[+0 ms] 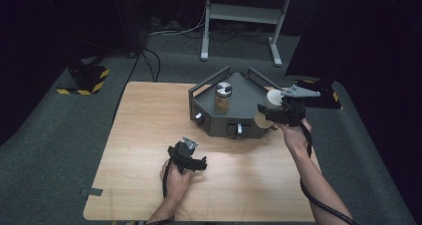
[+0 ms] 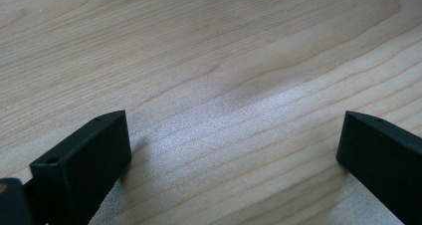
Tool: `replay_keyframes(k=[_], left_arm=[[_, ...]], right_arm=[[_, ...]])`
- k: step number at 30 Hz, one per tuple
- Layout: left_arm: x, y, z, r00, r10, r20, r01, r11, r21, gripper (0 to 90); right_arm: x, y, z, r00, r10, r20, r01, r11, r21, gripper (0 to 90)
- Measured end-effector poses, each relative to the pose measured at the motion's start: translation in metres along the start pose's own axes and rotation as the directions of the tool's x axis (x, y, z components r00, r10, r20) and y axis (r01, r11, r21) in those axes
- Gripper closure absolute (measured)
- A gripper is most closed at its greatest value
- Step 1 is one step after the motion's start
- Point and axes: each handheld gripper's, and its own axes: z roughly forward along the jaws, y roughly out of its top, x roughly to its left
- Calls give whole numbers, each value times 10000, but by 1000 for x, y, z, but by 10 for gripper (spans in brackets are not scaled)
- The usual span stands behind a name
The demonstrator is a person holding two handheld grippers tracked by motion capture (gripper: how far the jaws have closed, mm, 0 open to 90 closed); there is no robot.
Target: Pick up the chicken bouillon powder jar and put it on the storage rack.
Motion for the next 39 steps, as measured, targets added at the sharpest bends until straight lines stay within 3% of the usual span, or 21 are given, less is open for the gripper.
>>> replay_keyframes(k=[10, 15, 25, 39], left_arm=[[0, 0, 0, 10000, 3, 0, -3, 10000, 3, 6], [0, 0, 0, 10000, 2, -8, -2, 10000, -9, 6], [0, 0, 0, 10000, 22, -6, -22, 10000, 8, 6], [0, 0, 0, 10000, -4, -11, 4, 10000, -15, 6]], right_arm=[[-4, 16, 13, 10000, 5, 69, -5, 9999, 115, 348], [-6, 24, 29, 9999, 24, 132, -28, 9996, 279, 348], [-10, 28, 50, 9994, 257, 243, -269, 9985, 483, 349], [-11, 33, 66, 9992, 256, 321, -275, 9977, 623, 348]])
